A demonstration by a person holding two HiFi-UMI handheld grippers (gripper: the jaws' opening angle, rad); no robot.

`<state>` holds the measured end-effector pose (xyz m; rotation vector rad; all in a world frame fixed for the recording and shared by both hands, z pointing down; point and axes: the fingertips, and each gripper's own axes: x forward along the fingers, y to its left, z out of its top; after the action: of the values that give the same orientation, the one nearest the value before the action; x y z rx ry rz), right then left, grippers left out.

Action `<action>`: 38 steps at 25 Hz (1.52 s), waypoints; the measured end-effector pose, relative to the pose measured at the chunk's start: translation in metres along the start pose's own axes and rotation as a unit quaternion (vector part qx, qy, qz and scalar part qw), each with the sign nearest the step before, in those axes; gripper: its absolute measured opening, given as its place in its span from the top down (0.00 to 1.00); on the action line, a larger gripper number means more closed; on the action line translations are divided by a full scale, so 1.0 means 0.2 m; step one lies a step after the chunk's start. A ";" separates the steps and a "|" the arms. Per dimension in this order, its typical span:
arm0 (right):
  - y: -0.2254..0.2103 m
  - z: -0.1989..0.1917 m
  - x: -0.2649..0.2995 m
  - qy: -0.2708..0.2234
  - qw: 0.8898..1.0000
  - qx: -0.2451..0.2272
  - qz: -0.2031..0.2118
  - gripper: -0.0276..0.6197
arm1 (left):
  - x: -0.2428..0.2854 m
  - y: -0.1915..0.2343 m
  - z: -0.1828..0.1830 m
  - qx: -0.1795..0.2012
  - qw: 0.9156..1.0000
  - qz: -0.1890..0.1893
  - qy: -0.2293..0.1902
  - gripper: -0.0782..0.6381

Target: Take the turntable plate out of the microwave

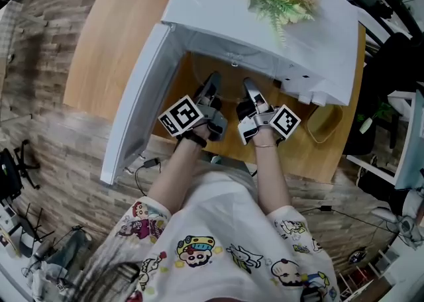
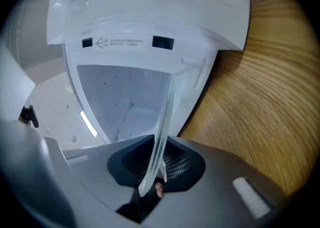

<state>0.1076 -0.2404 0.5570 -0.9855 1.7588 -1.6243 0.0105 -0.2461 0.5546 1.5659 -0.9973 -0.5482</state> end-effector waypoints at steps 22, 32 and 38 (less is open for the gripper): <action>0.26 -0.34 -0.56 0.018 0.999 -0.035 0.031 0.86 | -0.59 -0.24 -0.33 0.000 0.999 -0.039 -0.007 0.83; 0.39 -0.57 -1.01 0.020 0.998 -0.040 0.047 0.86 | -0.98 -0.40 -0.62 0.013 0.998 -0.055 0.013 0.83; 0.46 -0.68 -1.22 0.018 0.998 -0.047 0.049 0.86 | -1.17 -0.47 -0.76 0.012 0.998 -0.061 0.030 0.83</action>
<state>0.1282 0.0367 0.4626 -0.9015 1.8922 -1.5199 0.0356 0.0326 0.4633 1.6637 -0.8706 -0.5715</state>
